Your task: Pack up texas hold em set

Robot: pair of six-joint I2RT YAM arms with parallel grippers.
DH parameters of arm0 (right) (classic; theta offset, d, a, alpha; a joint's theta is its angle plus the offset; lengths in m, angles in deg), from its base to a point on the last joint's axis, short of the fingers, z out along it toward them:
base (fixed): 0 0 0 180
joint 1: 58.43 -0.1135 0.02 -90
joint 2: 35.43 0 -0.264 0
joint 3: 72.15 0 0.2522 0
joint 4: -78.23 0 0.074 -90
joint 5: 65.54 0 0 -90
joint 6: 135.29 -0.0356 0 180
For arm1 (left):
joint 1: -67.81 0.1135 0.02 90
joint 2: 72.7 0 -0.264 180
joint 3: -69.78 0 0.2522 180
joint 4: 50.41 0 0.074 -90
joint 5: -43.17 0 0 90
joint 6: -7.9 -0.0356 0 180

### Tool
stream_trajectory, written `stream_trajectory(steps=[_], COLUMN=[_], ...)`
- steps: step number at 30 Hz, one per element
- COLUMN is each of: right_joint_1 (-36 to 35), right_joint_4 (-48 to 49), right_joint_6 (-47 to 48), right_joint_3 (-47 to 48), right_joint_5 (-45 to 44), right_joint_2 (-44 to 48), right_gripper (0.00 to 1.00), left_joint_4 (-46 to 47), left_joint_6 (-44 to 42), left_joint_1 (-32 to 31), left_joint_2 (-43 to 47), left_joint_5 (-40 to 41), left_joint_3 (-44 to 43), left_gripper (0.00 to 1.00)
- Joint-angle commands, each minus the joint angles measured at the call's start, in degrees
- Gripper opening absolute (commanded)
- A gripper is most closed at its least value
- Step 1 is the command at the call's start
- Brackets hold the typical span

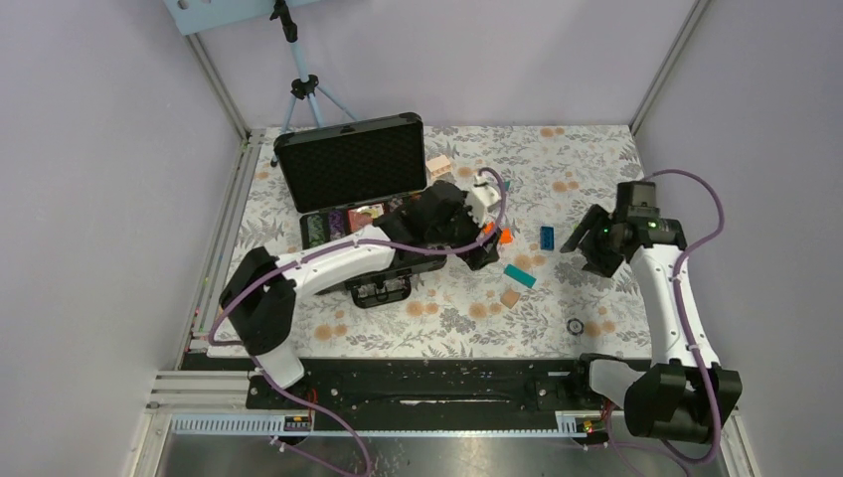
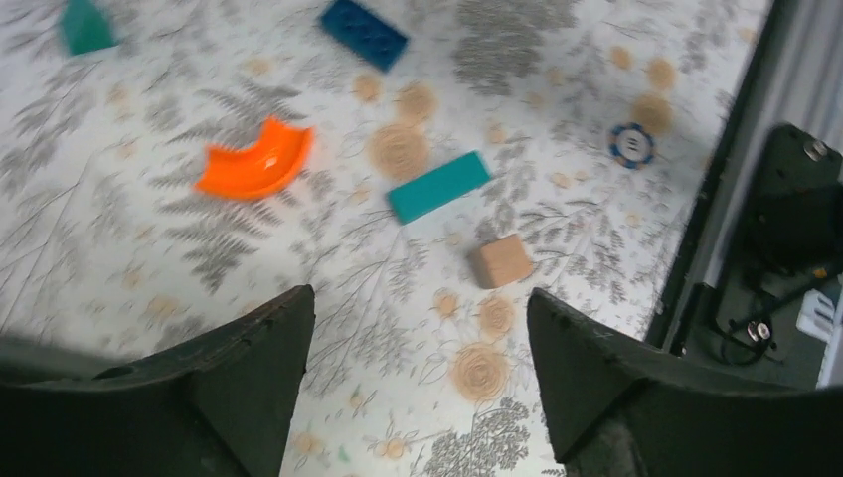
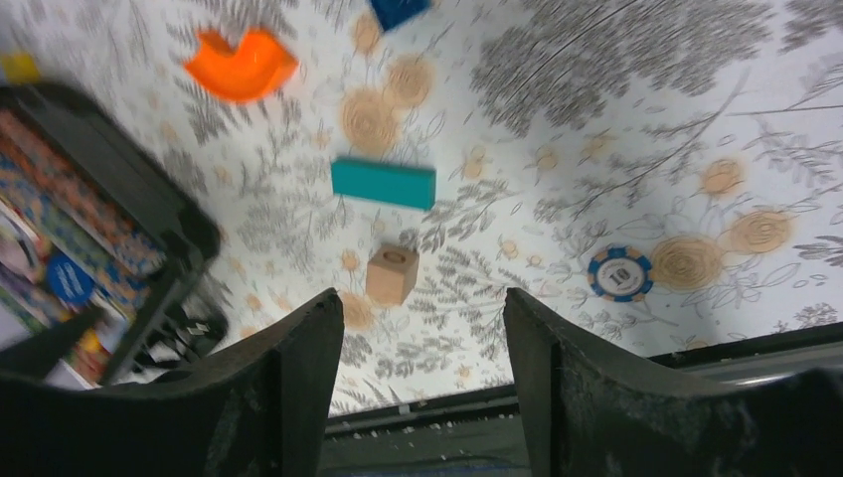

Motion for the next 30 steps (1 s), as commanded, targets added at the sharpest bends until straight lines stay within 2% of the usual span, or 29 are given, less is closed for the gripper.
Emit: stream_trajectory(steps=[1, 3, 4, 10, 17, 23, 30], right_joint_1=[-9.34, -15.5, -17.68, -27.91, -33.73, -35.72, -37.17], right_joint_4=[0.83, 1.13, 1.64, 7.67, 12.29, 12.13, 12.68], right_joint_6=[-3.43, -6.48, -8.07, -19.34, -25.46, -25.88, -26.53], right_joint_3=[-1.98, -3.55, -4.69, -13.32, -13.35, -10.76, -8.7], right_joint_5=[-4.4, -6.93, -7.63, -10.96, -15.12, -17.16, -18.55], right_joint_2=[-0.62, -0.77, -0.63, -0.41, -7.37, -14.1, -18.61], right_gripper=[0.68, 0.7, 0.71, 0.75, 0.74, 0.72, 0.64], left_joint_4=[0.27, -3.49, -6.23, -17.06, -15.25, -13.53, -13.56], left_joint_6=[10.59, 12.7, 13.02, 9.16, 3.24, 1.09, 0.67], left_joint_1=[4.23, 5.33, 5.7, 6.4, 9.23, 10.2, 10.35], left_joint_2=[9.56, 13.29, 15.48, 30.61, 45.85, 49.46, 49.67], left_joint_5=[9.38, 12.09, 13.99, 19.61, 25.04, 25.27, 24.82], left_joint_3=[-0.78, -0.92, -0.86, 2.67, 17.67, 22.96, 23.67], left_gripper=[0.83, 0.97, 0.99, 0.99, 0.99, 0.99, 0.99])
